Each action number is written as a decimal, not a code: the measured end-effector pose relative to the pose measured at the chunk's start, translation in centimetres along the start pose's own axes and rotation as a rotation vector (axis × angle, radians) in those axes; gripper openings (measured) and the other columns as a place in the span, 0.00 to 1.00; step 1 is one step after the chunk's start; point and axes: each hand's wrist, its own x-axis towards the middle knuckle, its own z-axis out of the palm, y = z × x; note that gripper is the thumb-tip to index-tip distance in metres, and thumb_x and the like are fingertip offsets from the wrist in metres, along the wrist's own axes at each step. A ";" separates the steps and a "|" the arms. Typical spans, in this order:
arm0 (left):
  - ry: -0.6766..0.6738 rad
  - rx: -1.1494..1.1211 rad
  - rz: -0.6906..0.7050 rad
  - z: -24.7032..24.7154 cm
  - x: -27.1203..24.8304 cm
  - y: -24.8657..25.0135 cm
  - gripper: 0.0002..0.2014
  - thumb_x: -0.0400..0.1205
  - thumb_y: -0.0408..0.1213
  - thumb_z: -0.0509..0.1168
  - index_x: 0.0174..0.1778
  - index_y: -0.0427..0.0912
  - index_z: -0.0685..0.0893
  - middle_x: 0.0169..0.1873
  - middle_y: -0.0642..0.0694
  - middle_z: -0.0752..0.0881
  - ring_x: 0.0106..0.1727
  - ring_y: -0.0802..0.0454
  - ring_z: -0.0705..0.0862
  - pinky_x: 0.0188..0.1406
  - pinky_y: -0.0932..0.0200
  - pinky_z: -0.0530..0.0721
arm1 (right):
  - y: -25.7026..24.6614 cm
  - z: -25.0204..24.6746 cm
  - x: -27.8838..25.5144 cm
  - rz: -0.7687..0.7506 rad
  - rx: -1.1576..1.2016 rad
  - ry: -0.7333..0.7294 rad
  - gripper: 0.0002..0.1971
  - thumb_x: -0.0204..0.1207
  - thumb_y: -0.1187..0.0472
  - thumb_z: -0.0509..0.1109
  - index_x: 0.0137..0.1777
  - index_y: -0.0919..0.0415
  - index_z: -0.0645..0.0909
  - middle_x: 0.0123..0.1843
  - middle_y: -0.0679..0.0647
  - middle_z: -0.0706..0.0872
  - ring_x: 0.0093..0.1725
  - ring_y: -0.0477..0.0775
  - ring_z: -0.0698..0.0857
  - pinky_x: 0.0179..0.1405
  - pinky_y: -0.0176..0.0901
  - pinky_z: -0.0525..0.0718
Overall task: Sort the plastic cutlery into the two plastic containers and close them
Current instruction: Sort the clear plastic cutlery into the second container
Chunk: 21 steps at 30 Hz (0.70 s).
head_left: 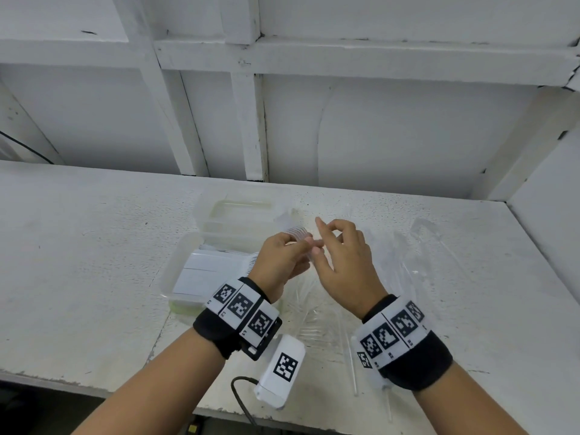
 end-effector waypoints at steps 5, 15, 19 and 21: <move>0.072 -0.186 -0.008 -0.2 0.8 0.9 0.08 0.84 0.32 0.60 0.41 0.39 0.82 0.38 0.46 0.88 0.39 0.56 0.85 0.50 0.59 0.81 | -0.7 -0.1 0.8 -0.043 0.006 -0.134 0.22 0.84 0.52 0.56 0.75 0.58 0.64 0.68 0.55 0.77 0.62 0.54 0.80 0.58 0.45 0.80; -0.048 0.388 -0.052 -6.1 2.5 5.5 0.09 0.83 0.47 0.62 0.49 0.47 0.83 0.49 0.51 0.89 0.54 0.53 0.85 0.56 0.55 0.80 | -2.0 0.3 6.2 -0.055 0.059 -0.147 0.19 0.85 0.60 0.55 0.75 0.62 0.66 0.64 0.61 0.78 0.60 0.60 0.79 0.58 0.47 0.76; 0.103 0.754 -0.019 -12.5 4.8 8.9 0.07 0.84 0.42 0.61 0.47 0.45 0.82 0.43 0.50 0.88 0.45 0.51 0.84 0.43 0.58 0.81 | -2.1 1.3 10.8 -0.051 0.018 -0.257 0.19 0.85 0.60 0.55 0.74 0.63 0.66 0.65 0.62 0.78 0.62 0.62 0.78 0.61 0.49 0.74; 0.216 0.865 0.016 -15.3 6.5 10.0 0.07 0.84 0.39 0.60 0.47 0.42 0.81 0.42 0.46 0.87 0.45 0.49 0.82 0.38 0.60 0.79 | -2.1 2.6 13.0 -0.054 -0.032 -0.353 0.19 0.85 0.61 0.55 0.74 0.63 0.66 0.67 0.63 0.78 0.64 0.63 0.77 0.62 0.49 0.74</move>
